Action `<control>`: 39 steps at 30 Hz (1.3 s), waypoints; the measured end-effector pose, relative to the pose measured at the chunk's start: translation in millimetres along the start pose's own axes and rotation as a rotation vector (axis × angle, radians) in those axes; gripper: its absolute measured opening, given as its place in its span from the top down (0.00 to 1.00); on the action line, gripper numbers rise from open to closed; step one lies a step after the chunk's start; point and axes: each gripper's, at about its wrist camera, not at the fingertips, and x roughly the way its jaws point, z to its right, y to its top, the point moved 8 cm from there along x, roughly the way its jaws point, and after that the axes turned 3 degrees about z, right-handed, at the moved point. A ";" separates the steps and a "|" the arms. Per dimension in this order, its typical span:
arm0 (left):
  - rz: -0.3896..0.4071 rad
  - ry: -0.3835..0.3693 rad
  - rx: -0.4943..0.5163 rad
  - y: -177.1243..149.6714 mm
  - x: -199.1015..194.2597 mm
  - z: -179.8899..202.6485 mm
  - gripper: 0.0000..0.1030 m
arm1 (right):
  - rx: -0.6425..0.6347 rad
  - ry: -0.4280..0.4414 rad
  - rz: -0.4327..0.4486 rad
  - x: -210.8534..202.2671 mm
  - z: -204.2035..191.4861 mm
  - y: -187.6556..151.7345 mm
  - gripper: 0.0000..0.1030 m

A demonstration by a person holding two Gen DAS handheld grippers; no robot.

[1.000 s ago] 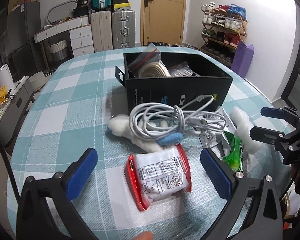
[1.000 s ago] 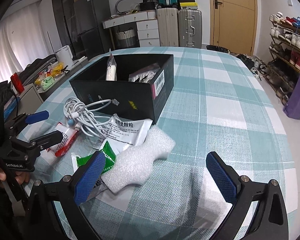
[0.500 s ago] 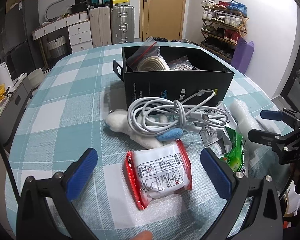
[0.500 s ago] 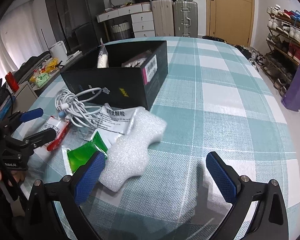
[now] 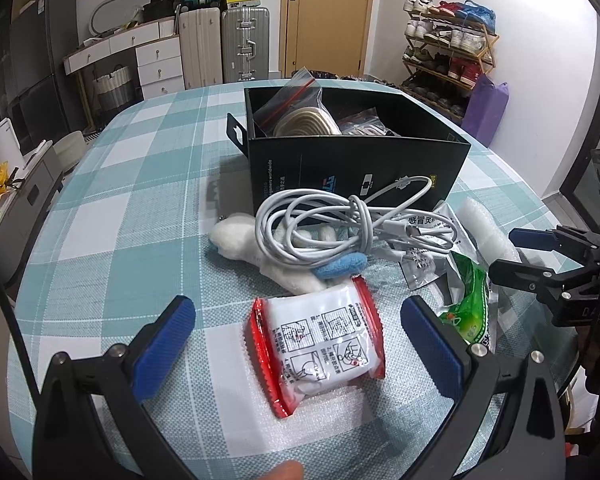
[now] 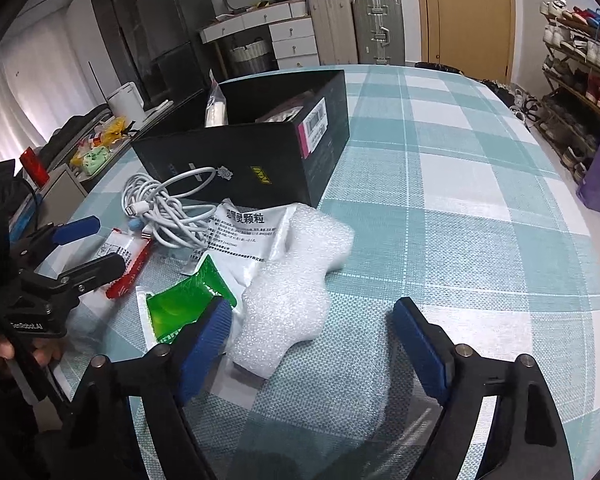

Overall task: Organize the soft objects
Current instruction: 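Move the right gripper to the white foam wrap, then grasp the foam wrap with the right gripper while the left grasps the red-edged packet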

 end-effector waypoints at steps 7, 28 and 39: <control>-0.004 -0.003 -0.002 -0.7 0.7 0.2 0.00 | -0.007 0.022 0.015 -1.1 -5.9 2.3 0.32; -0.074 0.070 0.046 -8.6 4.6 0.8 0.00 | -0.034 0.033 0.092 -15.0 -12.9 8.4 0.60; -0.094 0.029 0.062 -16.9 2.4 6.7 0.17 | -0.057 0.030 0.113 -20.6 -18.0 11.1 0.60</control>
